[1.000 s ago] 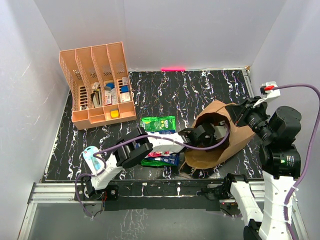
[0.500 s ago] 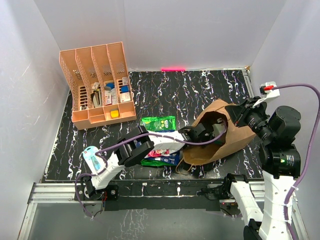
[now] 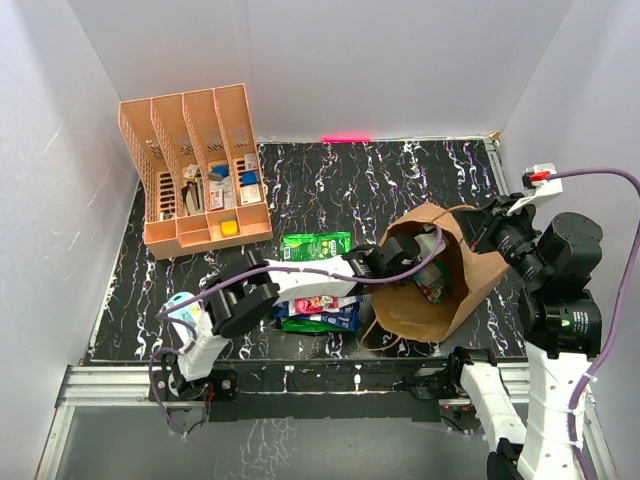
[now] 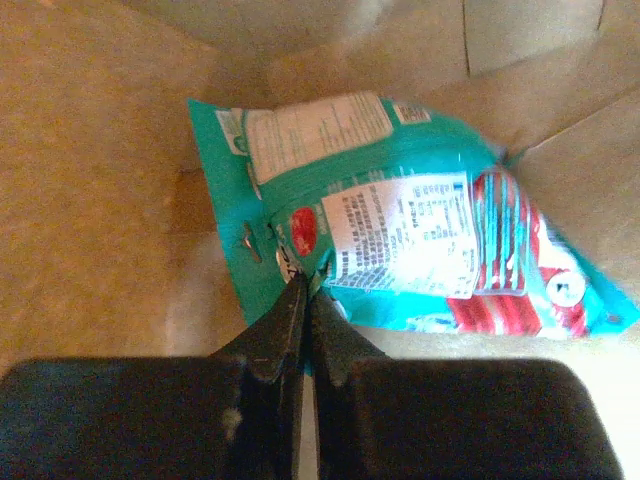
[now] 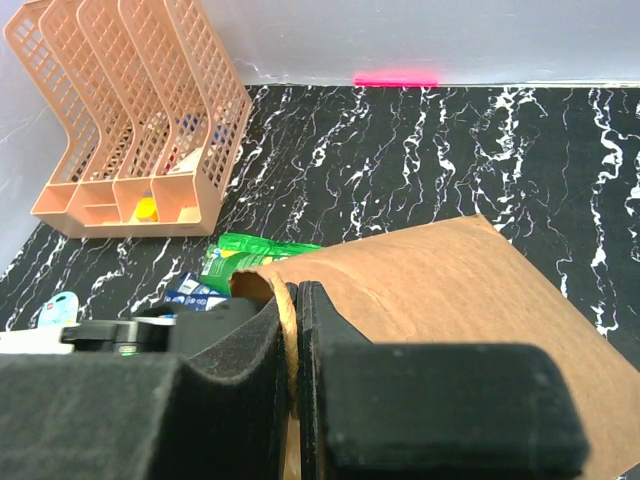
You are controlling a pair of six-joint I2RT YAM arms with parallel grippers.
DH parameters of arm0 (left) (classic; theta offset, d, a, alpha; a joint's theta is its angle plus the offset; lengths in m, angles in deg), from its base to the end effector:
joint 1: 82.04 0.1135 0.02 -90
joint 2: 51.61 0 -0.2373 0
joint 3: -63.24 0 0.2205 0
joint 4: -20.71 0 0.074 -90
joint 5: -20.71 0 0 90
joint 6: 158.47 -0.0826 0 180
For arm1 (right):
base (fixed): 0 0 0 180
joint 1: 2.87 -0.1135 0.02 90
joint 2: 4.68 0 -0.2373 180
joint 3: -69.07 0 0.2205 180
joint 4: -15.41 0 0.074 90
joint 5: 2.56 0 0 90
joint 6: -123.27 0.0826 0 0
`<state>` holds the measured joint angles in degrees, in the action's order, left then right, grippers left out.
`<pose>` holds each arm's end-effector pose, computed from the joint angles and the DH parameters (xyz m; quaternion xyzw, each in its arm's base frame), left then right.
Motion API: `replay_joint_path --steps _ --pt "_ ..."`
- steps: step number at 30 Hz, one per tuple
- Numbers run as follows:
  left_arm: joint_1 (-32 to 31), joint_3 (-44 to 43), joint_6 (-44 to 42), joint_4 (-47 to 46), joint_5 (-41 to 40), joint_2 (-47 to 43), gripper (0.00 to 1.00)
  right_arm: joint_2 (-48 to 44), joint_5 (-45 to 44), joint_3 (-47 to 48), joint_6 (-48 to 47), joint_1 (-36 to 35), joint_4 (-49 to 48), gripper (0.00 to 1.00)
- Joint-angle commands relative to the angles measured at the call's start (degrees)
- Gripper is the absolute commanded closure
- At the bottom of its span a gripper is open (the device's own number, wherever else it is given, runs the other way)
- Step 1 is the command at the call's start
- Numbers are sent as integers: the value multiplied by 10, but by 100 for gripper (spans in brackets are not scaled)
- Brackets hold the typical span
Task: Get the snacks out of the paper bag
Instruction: Take out the snack from the paper bag.
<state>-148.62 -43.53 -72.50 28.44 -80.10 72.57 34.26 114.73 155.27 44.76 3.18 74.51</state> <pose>0.2146 -0.4565 0.1779 0.4444 0.7149 -0.2092 0.4976 0.1326 0.0240 0.3943 -0.0320 0.7682 0.2120 0.6032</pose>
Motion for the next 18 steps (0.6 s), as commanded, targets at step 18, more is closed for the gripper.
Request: replay_joint_path --steps 18 --pt "-130 128 -16 86 -145 -388 100 11 -110 8 22 -2 -62 92"
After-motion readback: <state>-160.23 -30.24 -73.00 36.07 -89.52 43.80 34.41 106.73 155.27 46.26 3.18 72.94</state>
